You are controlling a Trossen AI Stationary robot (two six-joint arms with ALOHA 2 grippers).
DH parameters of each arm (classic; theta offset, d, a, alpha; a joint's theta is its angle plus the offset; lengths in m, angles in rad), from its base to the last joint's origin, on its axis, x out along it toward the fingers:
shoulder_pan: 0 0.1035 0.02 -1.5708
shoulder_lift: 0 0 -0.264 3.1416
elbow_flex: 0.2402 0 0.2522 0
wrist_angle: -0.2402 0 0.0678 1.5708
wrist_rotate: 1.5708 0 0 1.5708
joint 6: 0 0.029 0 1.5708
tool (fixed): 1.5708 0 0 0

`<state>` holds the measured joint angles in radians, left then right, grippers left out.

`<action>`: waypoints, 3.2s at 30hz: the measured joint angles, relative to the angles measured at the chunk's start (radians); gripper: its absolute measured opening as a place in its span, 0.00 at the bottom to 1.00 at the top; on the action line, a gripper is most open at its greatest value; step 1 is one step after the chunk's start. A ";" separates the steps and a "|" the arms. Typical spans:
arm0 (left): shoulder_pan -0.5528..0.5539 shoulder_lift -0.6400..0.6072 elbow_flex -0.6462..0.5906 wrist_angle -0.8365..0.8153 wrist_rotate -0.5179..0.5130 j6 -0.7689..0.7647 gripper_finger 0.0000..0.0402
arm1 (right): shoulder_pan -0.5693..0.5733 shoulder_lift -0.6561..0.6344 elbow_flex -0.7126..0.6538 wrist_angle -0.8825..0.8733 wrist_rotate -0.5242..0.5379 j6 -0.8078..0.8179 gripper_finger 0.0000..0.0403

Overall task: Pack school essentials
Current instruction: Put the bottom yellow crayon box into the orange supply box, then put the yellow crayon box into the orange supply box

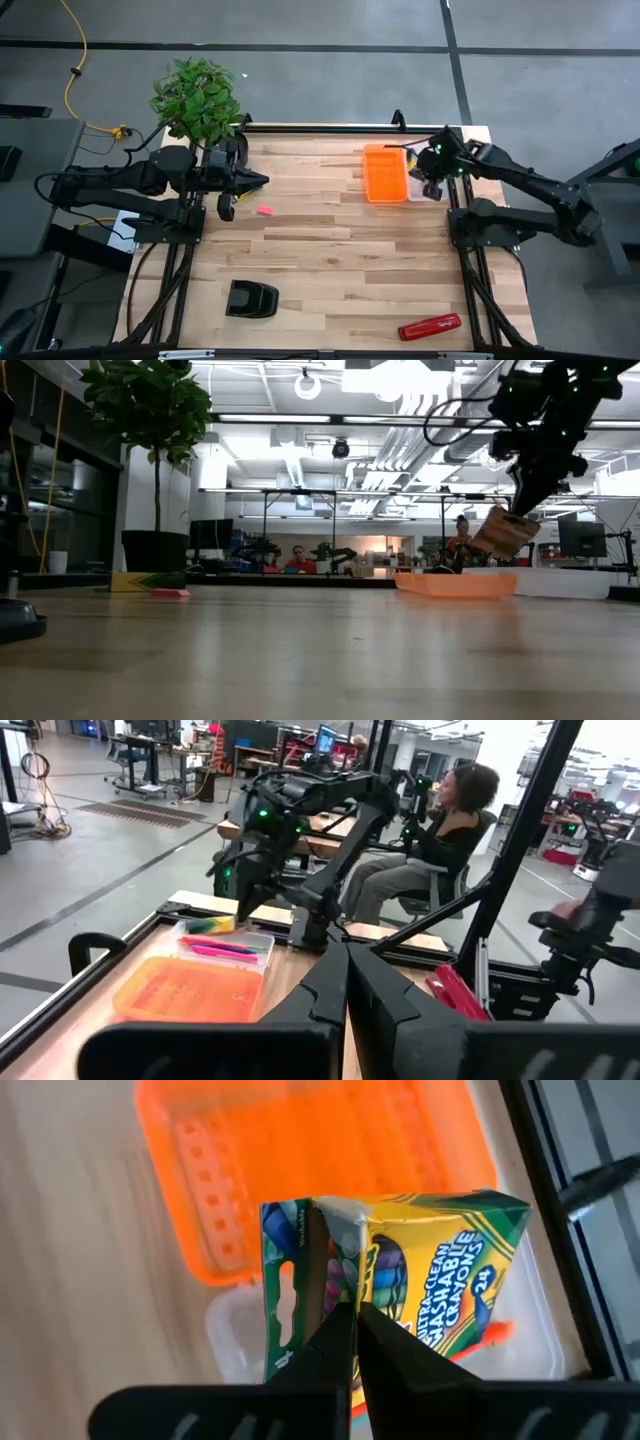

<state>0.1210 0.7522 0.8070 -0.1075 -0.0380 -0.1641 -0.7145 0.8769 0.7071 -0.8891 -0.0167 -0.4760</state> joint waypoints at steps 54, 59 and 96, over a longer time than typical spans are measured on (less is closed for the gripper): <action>0.001 0.000 0.000 -0.001 -0.034 -0.008 0.00 | -0.347 0.259 -0.048 0.103 -0.069 -0.352 0.00; 0.001 0.000 0.000 -0.001 -0.036 -0.009 0.00 | -0.347 0.293 -0.049 0.103 -0.069 -0.291 0.00; 0.001 0.000 0.000 -0.001 -0.037 -0.016 0.00 | -0.309 0.117 0.160 0.087 -0.582 0.245 0.40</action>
<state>0.1217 0.7523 0.8074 -0.1081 -0.0750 -0.1806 -1.0231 0.9940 0.8673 -0.8024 -0.5989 -0.2314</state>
